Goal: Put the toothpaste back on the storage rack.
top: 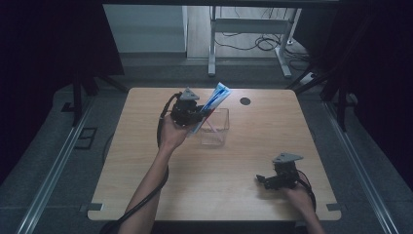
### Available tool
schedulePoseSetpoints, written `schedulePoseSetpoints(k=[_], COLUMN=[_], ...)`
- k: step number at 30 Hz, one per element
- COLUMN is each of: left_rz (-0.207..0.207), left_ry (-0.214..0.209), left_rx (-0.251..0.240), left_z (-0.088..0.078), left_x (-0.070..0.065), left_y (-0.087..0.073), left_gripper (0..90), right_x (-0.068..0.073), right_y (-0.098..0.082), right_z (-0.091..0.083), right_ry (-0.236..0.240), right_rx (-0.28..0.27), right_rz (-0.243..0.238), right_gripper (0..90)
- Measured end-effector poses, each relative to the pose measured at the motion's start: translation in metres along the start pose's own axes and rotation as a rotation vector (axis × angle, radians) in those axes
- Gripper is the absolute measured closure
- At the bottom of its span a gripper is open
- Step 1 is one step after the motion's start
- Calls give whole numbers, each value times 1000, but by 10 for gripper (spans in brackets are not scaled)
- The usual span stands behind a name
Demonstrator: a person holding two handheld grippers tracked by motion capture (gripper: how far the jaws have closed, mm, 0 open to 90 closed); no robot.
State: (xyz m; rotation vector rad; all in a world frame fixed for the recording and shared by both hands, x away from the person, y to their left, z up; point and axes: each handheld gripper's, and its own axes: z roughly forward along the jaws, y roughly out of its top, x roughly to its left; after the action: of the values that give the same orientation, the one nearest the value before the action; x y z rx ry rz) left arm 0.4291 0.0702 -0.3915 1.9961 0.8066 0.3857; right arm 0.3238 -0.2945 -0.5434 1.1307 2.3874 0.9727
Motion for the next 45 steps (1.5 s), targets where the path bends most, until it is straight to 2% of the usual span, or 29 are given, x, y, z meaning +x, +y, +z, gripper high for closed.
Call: schedulePoseSetpoints(k=[25,32,45], left_rz=[-14,-4,3], left_ry=[21,38,60], left_rx=[-46,-50,-56], left_z=[44,55,73], left_x=[8,8,10], left_y=[19,24,16], left_gripper=[749,750,748], right_x=[0,0,0], right_y=[0,0,0], right_z=[0,0,0], right_ry=[2,3,4], right_rx=[1,0,-1], right_rz=[1,-4,-8], right_gripper=[0,0,0])
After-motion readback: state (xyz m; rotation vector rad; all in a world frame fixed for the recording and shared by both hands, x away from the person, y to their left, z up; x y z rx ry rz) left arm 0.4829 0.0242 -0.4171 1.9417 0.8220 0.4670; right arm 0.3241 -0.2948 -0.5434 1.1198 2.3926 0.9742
